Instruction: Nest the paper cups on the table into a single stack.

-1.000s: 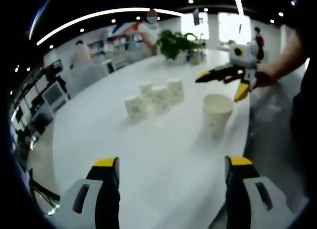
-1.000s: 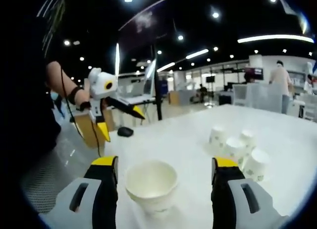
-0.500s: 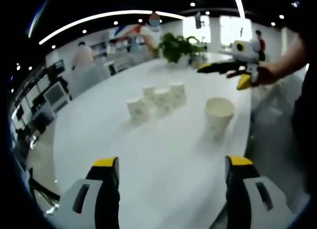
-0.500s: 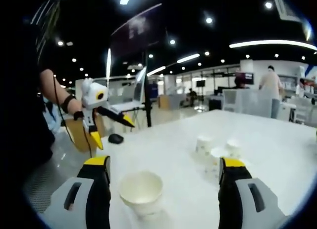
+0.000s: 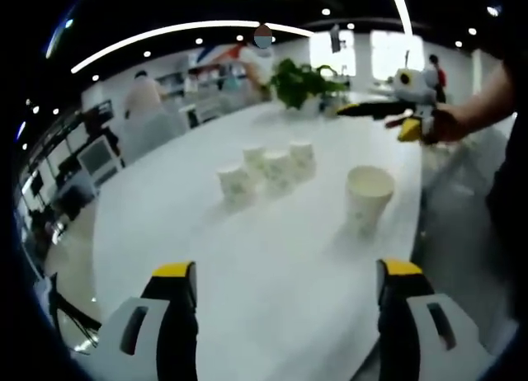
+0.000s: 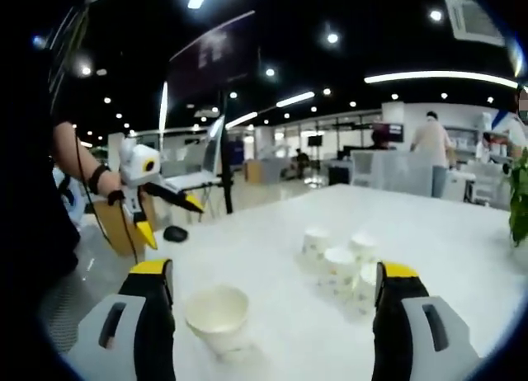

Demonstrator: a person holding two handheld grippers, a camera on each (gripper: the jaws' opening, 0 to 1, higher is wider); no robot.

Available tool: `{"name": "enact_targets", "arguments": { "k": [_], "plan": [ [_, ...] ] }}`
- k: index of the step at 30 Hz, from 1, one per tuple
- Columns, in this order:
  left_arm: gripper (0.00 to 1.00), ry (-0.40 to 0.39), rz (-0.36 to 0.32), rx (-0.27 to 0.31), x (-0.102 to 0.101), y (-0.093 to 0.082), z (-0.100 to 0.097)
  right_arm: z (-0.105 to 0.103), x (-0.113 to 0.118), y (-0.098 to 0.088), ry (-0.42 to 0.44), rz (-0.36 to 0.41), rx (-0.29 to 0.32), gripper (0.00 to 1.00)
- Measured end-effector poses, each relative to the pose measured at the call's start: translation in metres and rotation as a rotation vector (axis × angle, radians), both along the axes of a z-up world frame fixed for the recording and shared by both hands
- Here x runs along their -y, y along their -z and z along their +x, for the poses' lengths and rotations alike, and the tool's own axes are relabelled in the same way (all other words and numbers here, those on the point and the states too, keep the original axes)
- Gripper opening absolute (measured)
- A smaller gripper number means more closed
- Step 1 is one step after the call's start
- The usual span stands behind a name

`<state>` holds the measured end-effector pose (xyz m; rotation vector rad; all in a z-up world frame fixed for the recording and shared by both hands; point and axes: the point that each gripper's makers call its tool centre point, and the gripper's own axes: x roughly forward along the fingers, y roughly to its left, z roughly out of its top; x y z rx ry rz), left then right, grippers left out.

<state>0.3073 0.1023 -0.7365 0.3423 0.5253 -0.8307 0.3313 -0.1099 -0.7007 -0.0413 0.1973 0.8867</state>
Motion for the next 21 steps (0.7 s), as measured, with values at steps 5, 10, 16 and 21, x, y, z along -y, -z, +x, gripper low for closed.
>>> {"name": "enact_targets", "arguments": {
  "k": [5,10,16,21],
  "plan": [
    [0.89,-0.010,-0.007,-0.002,-0.002,0.000,0.000,0.000,0.004,0.002,0.010,-0.007,-0.018,1.00],
    [0.89,-0.034,-0.031,-0.002,-0.005,-0.002,0.002,0.005,0.011,0.000,0.031,0.005,-0.016,1.00],
    [0.89,-0.044,-0.044,0.009,-0.007,-0.003,0.002,0.014,0.023,0.002,0.036,-0.027,-0.061,1.00],
    [0.90,-0.066,-0.050,-0.005,-0.012,0.001,-0.001,0.029,0.038,-0.001,0.070,-0.033,-0.110,0.97]
  ]
}}
